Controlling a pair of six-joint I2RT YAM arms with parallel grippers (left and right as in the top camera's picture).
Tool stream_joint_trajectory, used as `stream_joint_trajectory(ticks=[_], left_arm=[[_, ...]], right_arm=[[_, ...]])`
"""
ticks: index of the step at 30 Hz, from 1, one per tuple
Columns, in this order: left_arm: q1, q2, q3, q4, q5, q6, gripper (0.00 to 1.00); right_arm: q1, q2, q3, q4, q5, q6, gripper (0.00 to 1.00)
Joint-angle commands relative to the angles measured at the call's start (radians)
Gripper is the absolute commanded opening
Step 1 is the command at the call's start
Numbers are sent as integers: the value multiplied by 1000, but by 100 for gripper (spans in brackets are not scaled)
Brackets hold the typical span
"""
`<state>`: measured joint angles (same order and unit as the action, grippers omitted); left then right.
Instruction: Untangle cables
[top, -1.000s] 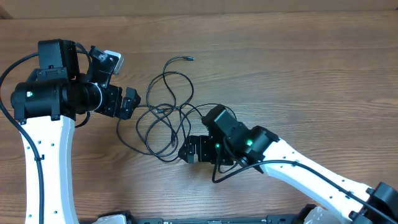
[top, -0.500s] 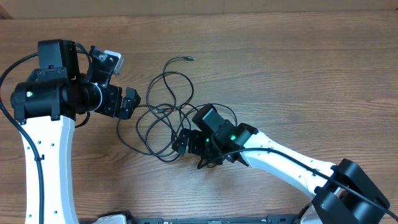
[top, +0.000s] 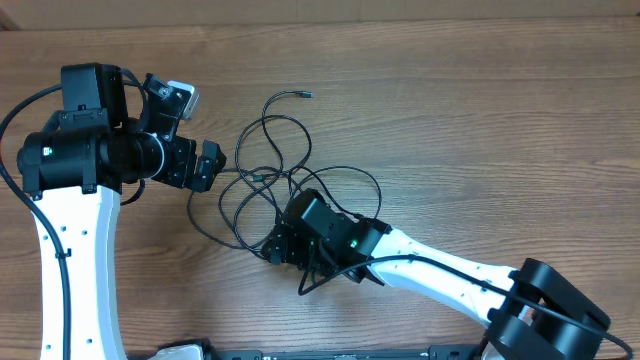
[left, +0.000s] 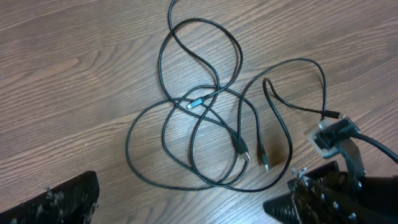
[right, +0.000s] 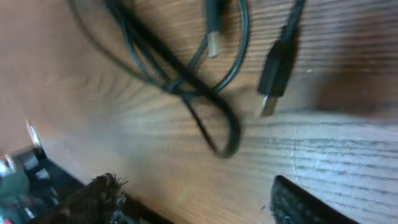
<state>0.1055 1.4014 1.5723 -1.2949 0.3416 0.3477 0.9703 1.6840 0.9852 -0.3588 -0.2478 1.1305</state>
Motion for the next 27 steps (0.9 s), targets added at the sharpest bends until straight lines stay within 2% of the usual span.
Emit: stream_joint_trajectory(ticks=[1,11,21,27], left_arm=[[5,-1,8,-3,22,12,100],[5,-1,8,-3,22,12,99],[5,-1,8,-3,22,12,100],[5,-1,8,-3,22,12,100]], right_arm=[[2,48,-15,22,37,52,73],[32,112,-15,105,30,52,72],[51,112,-15,116,87,52,55],[52,112,-15,179,102,52,42]])
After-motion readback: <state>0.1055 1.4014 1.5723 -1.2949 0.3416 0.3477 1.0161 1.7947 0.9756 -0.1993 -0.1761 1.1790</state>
